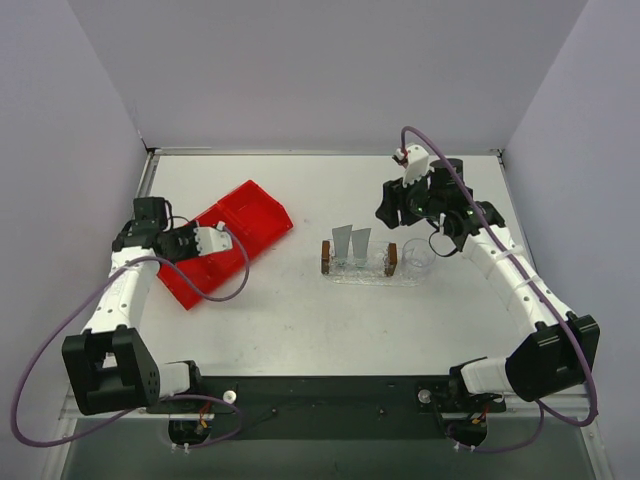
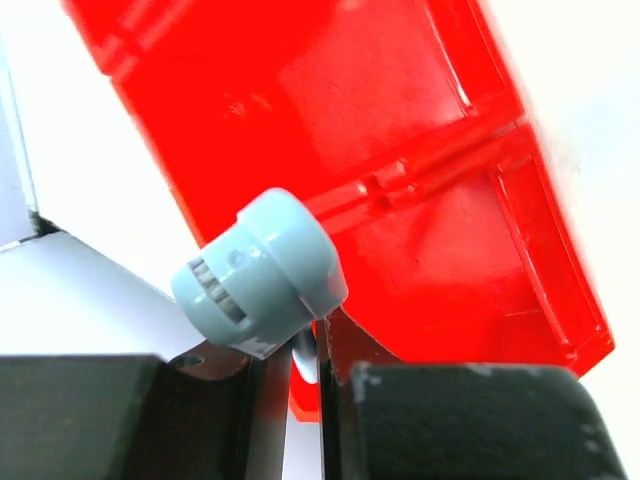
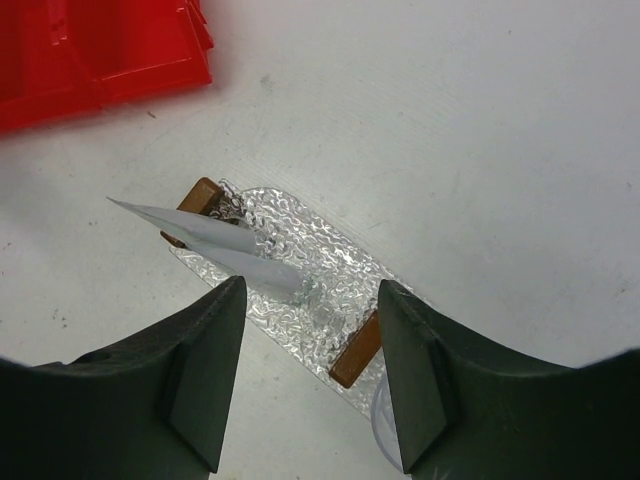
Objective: Prepare toiletry sets of a toothbrush and toothpaste on the tray
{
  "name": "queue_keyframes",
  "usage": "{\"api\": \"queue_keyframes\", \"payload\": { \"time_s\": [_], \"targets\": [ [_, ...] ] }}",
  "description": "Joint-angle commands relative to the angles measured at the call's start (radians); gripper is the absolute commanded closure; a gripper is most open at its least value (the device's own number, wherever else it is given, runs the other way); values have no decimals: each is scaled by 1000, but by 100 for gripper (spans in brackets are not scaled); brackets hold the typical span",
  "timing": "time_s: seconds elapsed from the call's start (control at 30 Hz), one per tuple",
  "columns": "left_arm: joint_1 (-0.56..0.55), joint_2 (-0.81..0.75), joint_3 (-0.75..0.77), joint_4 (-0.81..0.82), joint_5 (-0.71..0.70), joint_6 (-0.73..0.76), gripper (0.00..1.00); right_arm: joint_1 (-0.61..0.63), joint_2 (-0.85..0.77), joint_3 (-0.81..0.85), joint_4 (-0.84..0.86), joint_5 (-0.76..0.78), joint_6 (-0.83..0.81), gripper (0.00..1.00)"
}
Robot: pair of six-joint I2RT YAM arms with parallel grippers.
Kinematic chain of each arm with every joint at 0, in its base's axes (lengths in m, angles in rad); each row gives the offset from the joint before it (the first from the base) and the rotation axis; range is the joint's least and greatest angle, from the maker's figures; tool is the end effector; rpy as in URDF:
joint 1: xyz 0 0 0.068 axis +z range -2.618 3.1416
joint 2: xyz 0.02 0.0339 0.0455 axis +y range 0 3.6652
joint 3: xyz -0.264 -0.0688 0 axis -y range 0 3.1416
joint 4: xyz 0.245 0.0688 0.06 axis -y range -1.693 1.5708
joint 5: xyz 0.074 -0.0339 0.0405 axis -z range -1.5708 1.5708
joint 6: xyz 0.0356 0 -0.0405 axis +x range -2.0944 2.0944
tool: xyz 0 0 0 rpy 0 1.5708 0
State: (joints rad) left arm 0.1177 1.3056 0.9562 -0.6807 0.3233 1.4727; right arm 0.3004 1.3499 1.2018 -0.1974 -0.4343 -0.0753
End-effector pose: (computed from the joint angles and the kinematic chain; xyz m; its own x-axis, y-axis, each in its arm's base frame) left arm 0.2566 0.0189 0.2484 -0.0326 0.9464 -0.3215 0.8523 0.1943 0.4856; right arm 0.2949 0.1070 0.3583 -0.2739 -0.1563 -0.9490 -0.6691 0.7397 0.0713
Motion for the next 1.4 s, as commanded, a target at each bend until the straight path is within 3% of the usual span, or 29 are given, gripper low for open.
{"api": "queue_keyframes", "payload": {
  "time_s": [0.0,0.37,0.57,0.7,0.9,1.03,1.37],
  "targets": [
    [0,-80,140,-69,181,-174,92,-3,-51,56,-26,-26,-4,49],
    [-38,-134,283,-99,601,-624,92,31,-66,258,-237,-246,-103,47],
    [-222,-150,303,-2,721,-873,92,65,-52,332,-270,-513,-78,45],
    [-314,-144,300,168,786,-1090,91,135,-41,347,-264,-593,-67,44],
    [-435,-89,303,340,850,-1281,91,250,-51,352,-221,-567,-67,44],
    [-512,-49,322,339,826,-1281,91,339,-35,381,-217,-499,-73,44],
    [-607,-20,303,437,778,-1354,91,413,28,433,-206,-285,-57,44]
  ]
}}
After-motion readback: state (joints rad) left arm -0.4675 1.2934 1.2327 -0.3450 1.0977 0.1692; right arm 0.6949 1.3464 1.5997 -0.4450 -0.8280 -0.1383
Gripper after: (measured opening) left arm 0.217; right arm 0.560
